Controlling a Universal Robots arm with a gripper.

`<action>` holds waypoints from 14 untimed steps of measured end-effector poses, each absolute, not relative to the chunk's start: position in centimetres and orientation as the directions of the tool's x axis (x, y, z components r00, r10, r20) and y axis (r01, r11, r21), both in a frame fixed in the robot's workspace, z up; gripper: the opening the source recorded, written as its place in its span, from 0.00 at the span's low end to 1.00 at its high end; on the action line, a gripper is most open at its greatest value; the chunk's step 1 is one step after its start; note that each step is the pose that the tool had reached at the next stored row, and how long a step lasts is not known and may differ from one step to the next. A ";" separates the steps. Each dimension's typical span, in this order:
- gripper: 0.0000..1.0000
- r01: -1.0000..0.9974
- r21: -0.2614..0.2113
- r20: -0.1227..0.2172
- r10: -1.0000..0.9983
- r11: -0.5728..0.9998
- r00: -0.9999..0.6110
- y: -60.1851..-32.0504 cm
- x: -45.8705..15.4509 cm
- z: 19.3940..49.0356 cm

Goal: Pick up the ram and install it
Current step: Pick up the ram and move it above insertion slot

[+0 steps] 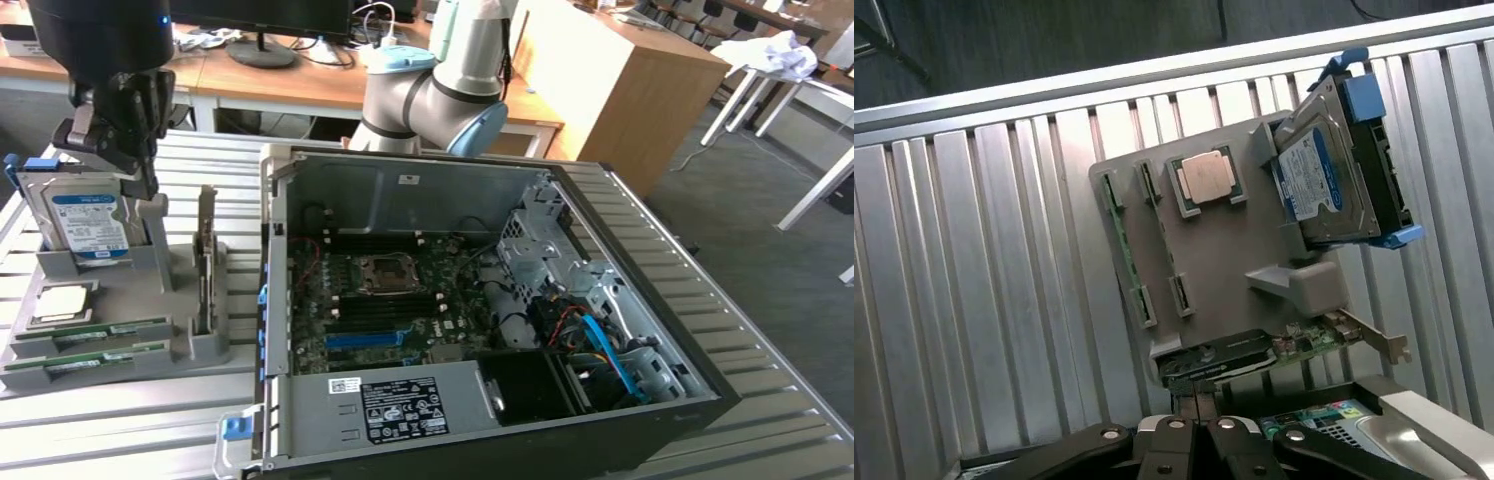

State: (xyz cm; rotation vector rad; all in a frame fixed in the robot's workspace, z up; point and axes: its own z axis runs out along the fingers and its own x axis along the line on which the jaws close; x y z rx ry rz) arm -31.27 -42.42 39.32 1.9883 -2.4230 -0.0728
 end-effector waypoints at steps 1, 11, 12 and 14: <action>0.11 -0.981 0.040 -0.025 -0.982 0.187 -0.188 -42.4 -31.3 39.3; 0.11 -0.986 0.040 -0.025 -0.986 0.164 -0.165 -42.4 -31.3 39.3; 0.11 -0.986 0.040 -0.024 -0.986 0.164 -0.165 -42.5 -31.3 39.3; 0.11 -0.986 0.040 -0.025 -0.986 0.164 -0.165 -42.6 -31.3 39.3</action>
